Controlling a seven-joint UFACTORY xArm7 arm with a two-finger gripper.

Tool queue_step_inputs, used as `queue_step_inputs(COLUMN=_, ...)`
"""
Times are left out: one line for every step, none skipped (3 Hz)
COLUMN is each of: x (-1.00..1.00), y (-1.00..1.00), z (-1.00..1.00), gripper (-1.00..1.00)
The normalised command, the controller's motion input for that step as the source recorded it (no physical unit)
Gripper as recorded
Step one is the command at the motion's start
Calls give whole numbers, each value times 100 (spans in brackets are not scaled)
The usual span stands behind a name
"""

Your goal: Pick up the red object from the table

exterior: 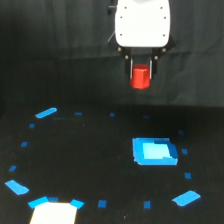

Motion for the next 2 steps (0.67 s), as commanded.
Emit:
queue_step_inputs(x=25, y=14, z=49, gripper=-100)
queue_step_inputs(x=-5, y=10, z=22, gripper=-100)
